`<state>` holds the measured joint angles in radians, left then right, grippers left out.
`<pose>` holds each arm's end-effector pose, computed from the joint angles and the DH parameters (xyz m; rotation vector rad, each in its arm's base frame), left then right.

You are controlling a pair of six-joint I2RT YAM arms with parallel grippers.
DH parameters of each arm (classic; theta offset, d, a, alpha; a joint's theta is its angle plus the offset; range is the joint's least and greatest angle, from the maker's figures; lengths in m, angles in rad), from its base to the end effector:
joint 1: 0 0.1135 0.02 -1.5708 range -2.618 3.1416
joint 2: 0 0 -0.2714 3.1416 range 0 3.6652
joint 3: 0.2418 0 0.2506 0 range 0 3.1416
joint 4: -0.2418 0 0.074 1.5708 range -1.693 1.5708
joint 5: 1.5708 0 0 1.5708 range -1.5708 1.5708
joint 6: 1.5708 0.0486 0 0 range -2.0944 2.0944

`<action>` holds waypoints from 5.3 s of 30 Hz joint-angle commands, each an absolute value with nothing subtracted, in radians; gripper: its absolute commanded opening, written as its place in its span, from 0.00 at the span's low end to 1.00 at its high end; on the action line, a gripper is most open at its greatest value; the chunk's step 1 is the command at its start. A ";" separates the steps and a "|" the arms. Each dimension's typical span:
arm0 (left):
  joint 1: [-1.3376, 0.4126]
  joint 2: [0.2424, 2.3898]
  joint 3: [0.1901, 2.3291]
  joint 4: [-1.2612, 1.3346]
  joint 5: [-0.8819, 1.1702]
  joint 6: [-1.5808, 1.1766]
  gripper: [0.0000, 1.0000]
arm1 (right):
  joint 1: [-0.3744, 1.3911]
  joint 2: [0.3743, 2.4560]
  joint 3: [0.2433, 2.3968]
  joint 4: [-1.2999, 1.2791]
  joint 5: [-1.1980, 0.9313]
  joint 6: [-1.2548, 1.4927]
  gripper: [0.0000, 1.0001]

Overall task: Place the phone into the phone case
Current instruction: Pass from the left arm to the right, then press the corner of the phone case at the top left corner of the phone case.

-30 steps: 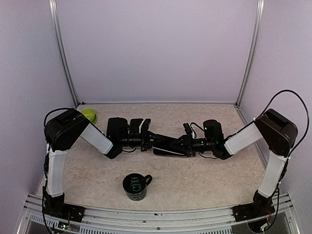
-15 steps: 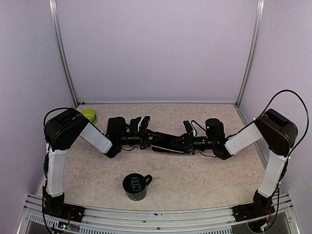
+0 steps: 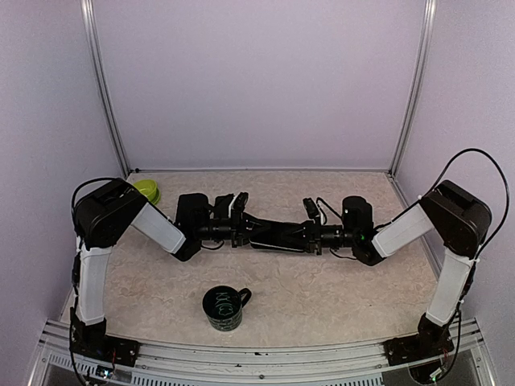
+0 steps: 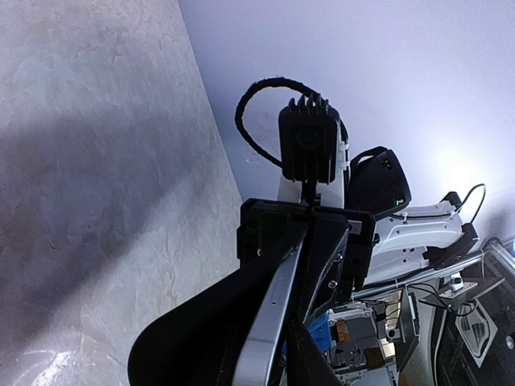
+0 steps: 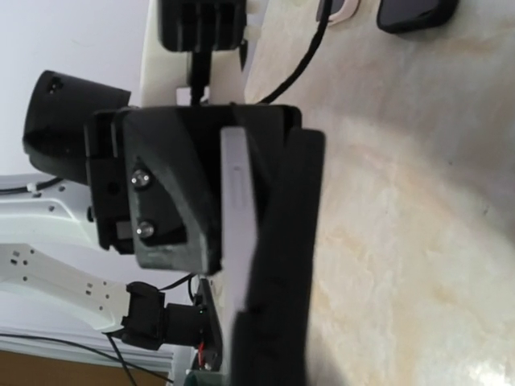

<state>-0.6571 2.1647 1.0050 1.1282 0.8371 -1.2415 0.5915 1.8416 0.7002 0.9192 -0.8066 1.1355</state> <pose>0.3189 -0.2916 0.1360 0.2374 2.0590 -1.9924 0.2738 0.2262 0.1551 -0.1242 2.1895 1.8365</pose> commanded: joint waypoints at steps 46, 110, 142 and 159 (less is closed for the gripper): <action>-0.653 1.787 0.920 0.672 0.755 -0.849 0.29 | 0.549 1.543 0.697 0.524 -1.073 0.438 0.00; -0.795 1.782 0.899 0.728 1.014 -0.769 0.00 | 0.549 1.394 0.682 0.232 -0.894 0.076 0.00; -0.820 1.754 0.891 0.699 1.024 -0.712 0.28 | 0.483 1.519 0.750 0.221 -0.830 0.336 0.00; -0.823 1.723 0.914 0.543 0.879 -0.614 0.00 | 0.483 1.526 0.762 0.205 -0.831 0.382 0.00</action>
<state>-0.8322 1.7588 0.8913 0.5446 0.8623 -0.6254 0.4904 1.5482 0.7300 0.1768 -0.8883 0.4324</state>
